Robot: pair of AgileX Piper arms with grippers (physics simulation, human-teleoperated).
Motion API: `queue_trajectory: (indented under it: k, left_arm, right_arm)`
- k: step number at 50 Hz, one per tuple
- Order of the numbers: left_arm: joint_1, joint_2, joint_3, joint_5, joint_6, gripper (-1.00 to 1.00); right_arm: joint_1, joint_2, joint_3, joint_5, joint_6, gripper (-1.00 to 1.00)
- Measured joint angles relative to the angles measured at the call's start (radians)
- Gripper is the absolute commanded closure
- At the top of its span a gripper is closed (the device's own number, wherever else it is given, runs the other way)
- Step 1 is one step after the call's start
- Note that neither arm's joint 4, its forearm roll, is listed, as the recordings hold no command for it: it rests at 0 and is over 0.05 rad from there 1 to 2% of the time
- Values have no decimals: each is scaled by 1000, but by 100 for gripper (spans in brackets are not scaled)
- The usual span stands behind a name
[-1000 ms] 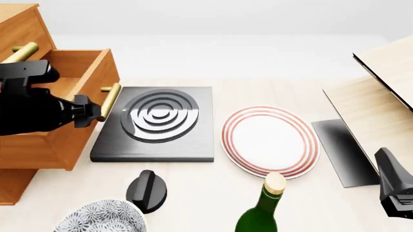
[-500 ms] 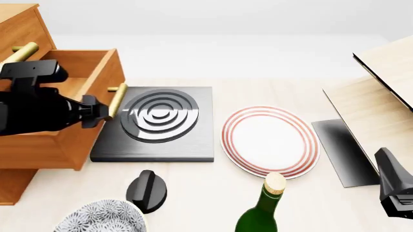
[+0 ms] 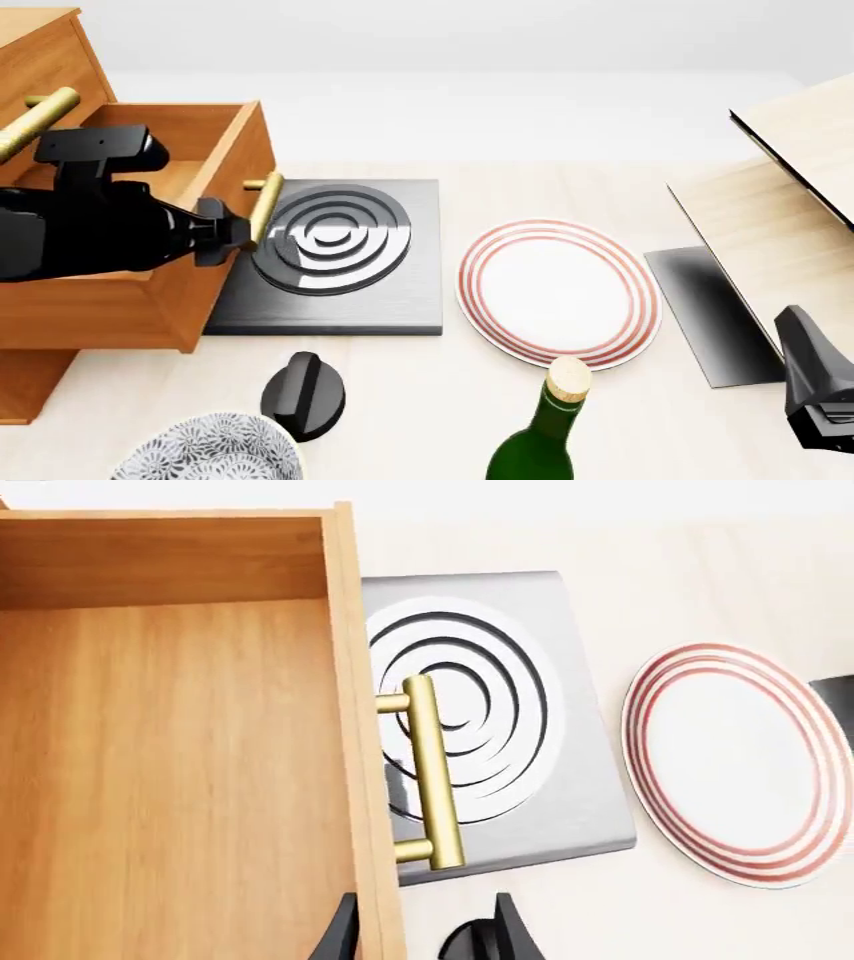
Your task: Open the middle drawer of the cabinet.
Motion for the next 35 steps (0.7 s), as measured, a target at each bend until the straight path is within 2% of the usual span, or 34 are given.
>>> queue_trajectory:
  k: [25,35]
  left_arm:
    - [-79,4,-6,-22,-20,-100]
    - [-94,5,-9,-23,-77,-100]
  right_arm:
    - [0,0,0,0,0,-100]
    - [0,0,0,0,0,-100]
